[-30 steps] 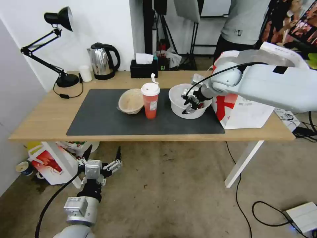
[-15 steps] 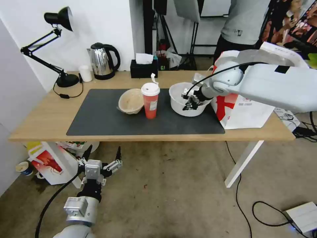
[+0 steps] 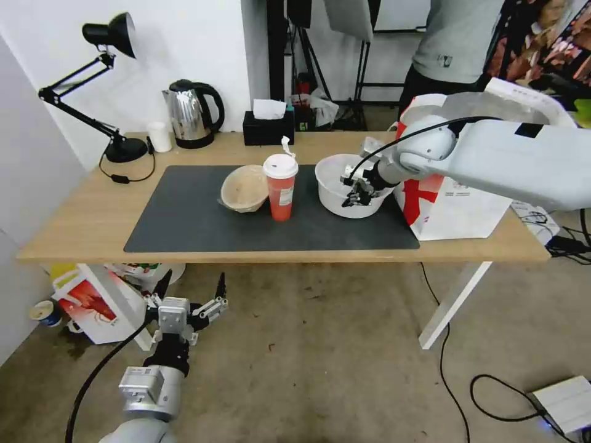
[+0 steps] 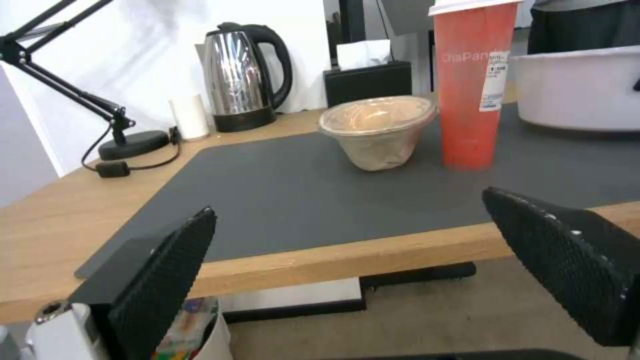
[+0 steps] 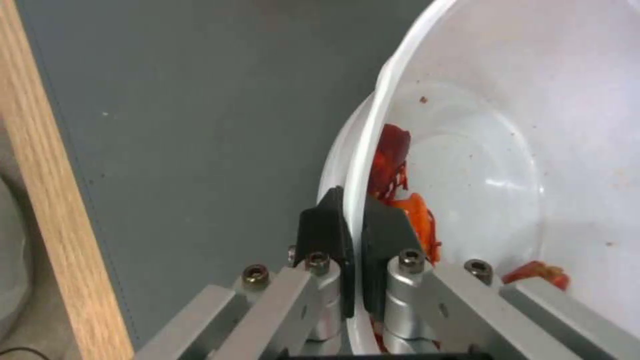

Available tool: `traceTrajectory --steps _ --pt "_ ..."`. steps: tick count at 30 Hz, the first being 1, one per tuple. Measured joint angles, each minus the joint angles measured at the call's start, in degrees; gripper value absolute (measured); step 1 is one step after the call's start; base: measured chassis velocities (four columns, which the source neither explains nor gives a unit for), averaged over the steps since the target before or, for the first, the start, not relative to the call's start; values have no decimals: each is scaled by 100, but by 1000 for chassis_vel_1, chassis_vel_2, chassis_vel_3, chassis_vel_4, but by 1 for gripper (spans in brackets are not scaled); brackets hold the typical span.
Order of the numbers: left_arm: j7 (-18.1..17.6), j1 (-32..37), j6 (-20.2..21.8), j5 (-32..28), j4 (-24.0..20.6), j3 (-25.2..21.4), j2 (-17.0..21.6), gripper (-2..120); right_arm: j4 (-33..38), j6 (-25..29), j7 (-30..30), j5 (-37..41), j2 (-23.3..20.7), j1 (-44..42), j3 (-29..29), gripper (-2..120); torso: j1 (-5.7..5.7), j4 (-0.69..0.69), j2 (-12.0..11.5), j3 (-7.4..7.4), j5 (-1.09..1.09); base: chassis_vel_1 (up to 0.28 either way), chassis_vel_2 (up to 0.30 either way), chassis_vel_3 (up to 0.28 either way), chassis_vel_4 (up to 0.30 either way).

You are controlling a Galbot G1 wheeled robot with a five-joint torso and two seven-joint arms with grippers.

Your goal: Pick up the trash from the table and place it into the takeout bag.

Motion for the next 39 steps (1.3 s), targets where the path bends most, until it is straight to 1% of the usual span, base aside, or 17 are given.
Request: traceTrajectory --steps 11,24,39 --pt "0 0 0 0 0 0 0 100 155 125 -35 108 102 343 -91 1 0 0 0 0 0 0 0 0 0" --pt "0 0 0 0 0 0 0 100 421 158 -73 395 136 1161 -408 1 0 0 0 0 0 0 0 0 0" --pt "0 0 0 0 0 0 0 100 726 154 -91 836 4 2008 -753 1 0 0 0 0 0 0 0 0 0"
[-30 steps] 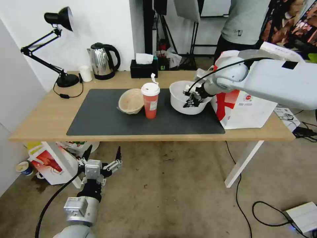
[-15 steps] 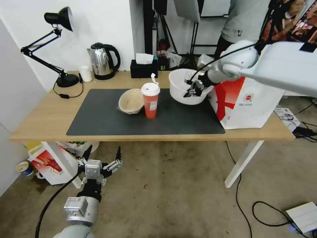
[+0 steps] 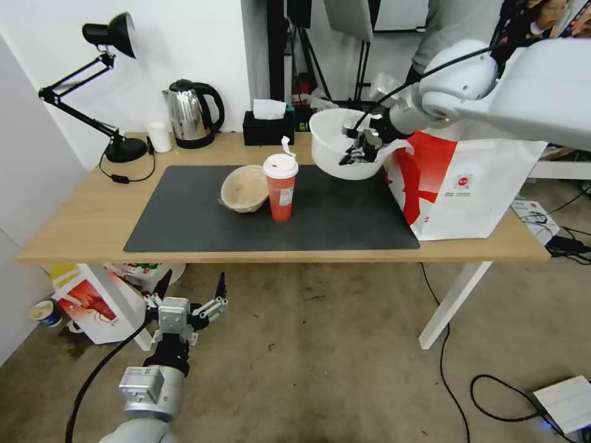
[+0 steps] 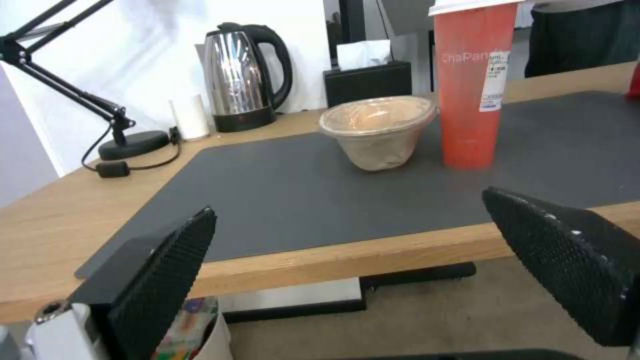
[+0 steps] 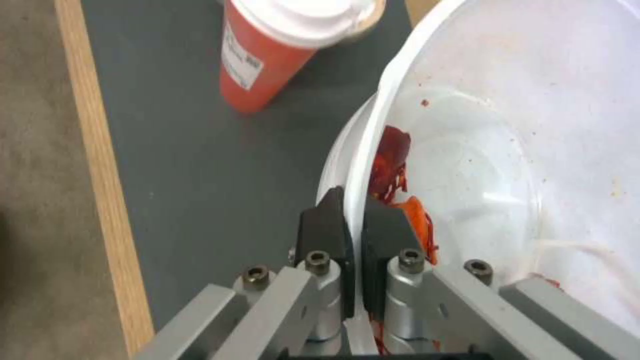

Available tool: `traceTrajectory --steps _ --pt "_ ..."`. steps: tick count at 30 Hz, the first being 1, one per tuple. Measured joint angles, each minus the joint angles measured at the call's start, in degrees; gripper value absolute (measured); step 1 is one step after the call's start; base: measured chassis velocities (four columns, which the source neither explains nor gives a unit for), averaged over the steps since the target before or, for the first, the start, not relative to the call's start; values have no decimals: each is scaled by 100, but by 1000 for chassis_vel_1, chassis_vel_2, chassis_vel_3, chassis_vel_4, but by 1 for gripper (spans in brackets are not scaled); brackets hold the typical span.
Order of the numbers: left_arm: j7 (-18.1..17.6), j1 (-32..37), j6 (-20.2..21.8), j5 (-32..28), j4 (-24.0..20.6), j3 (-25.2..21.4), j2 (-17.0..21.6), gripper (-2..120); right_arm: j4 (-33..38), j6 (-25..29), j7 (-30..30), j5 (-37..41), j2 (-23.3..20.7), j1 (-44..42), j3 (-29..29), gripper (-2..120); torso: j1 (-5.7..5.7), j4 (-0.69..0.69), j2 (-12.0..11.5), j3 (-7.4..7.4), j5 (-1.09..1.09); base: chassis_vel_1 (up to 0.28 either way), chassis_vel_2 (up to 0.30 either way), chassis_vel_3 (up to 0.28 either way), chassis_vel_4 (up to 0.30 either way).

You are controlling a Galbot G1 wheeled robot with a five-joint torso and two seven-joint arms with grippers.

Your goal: Pick up the trash from the table and place it into the takeout bag.

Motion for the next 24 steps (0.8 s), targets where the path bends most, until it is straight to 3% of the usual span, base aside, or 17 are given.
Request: traceTrajectory --steps 10,24 --pt "0 0 0 0 0 0 0 100 20 23 -126 296 -182 682 -146 1 0 0 0 0 1 0 0 0 0" --pt "0 0 0 0 0 0 0 100 -65 120 -277 421 -107 1192 -167 1 0 0 0 0 0 0 0 0 0"
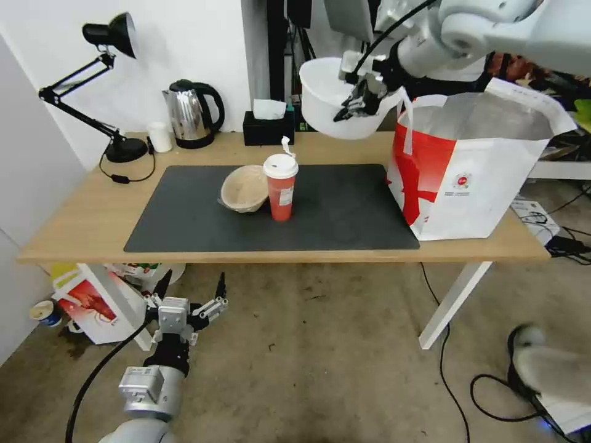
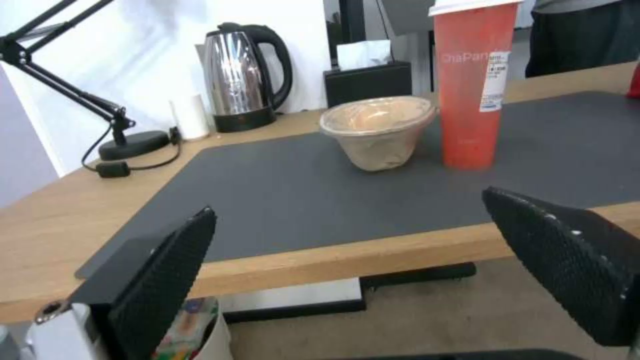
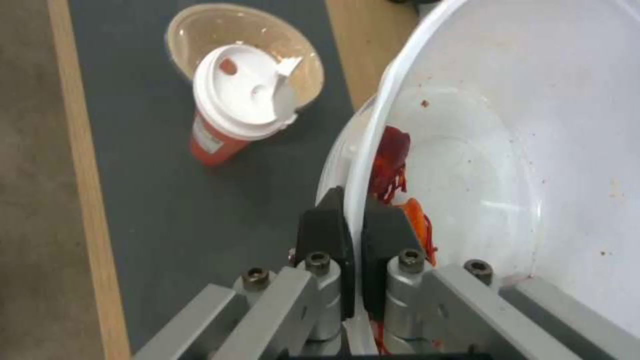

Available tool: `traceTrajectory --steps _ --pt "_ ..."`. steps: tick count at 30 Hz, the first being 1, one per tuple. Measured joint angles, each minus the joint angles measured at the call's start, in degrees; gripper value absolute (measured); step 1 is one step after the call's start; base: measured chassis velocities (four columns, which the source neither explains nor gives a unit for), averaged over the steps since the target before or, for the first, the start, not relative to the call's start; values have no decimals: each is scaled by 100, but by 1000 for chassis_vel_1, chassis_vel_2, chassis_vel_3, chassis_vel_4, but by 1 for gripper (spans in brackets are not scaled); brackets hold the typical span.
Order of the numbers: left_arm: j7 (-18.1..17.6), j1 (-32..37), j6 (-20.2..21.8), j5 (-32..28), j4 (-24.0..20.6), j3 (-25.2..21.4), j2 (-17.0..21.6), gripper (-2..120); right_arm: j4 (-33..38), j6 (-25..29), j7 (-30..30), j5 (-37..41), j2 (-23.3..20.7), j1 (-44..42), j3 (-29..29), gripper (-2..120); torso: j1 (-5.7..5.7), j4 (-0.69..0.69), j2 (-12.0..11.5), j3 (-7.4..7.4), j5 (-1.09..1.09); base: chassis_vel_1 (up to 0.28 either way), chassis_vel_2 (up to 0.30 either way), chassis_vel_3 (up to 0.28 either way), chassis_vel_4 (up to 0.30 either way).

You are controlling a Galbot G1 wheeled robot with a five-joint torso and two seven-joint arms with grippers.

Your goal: Pick up the trash from the table and place it into the takeout bag.

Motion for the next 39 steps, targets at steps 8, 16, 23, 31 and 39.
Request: traceTrajectory --steps 8,16,23,31,39 --pt "0 0 0 0 0 0 0 100 -53 32 -95 52 39 239 7 1 0 0 0 0 0 0 0 0 0" --pt "0 0 0 0 0 0 0 100 -89 49 -166 51 161 445 -70 1 0 0 0 0 0 0 0 0 0" --pt "0 0 0 0 0 0 0 100 -96 69 -224 27 318 634 -218 1 0 0 0 0 0 0 0 0 0" --pt "0 0 0 0 0 0 0 100 -51 158 -261 -104 674 757 -414 1 0 1 0 0 0 0 0 0 0" --pt "0 0 0 0 0 0 0 100 15 266 -311 -305 1243 873 -643 1 0 0 0 0 1 0 0 0 0"
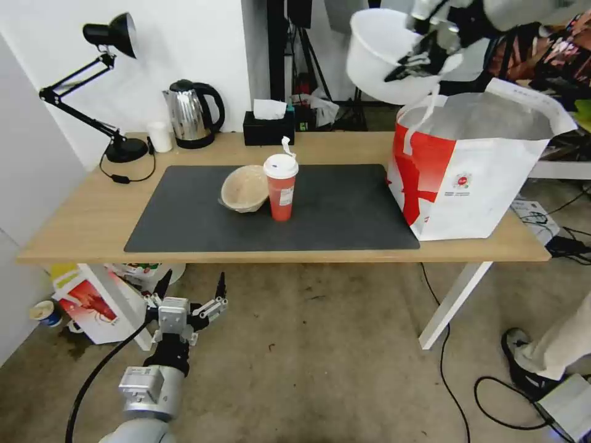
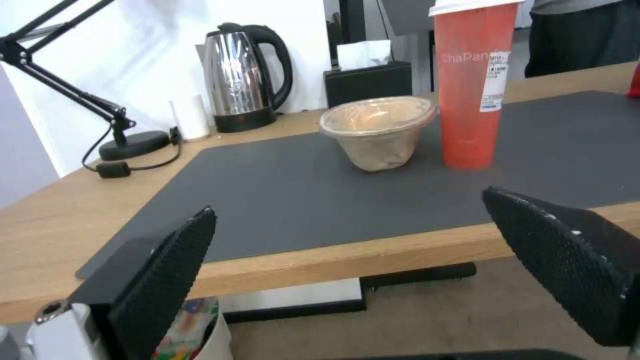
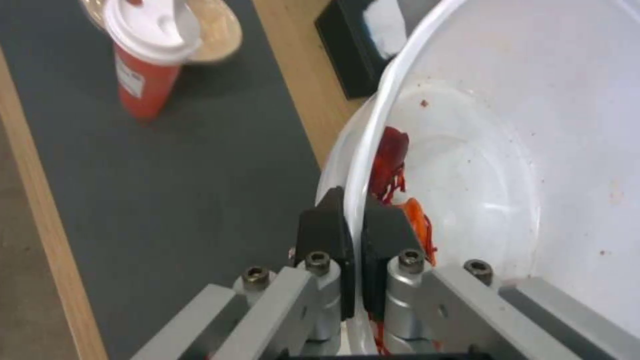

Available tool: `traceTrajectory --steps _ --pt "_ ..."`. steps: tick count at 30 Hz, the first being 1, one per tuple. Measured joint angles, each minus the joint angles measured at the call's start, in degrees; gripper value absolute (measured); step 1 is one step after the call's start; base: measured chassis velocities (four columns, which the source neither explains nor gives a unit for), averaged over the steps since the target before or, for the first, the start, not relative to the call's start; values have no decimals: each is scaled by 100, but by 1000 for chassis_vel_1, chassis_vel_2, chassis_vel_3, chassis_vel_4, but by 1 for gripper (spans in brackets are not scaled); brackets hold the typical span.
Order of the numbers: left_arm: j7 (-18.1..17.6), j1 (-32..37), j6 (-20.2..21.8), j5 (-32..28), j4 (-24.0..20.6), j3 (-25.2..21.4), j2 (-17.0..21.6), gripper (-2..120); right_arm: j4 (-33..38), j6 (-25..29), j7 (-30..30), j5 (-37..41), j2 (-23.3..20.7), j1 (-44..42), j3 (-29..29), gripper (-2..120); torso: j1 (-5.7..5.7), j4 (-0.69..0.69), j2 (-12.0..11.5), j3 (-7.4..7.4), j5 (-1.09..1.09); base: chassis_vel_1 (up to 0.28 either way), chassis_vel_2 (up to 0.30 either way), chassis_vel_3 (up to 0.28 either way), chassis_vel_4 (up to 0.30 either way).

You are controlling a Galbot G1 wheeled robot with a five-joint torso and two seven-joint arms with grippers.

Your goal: Pick up the trash from the table and place it into the takeout bag.

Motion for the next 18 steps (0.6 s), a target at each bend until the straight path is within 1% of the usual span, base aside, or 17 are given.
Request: traceTrajectory --steps 9,15,18 --pt "0 0 0 0 0 0 0 100 88 87 -34 -173 528 265 -392 1 0 0 0 0 -1 0 0 0 0" --pt "0 0 0 0 0 0 0 100 141 135 -33 -254 768 322 -549 1 0 0 0 0 0 0 0 0 0" --pt "0 0 0 0 0 0 0 100 232 170 -18 -335 999 356 -690 1 0 0 0 0 0 0 0 0 0"
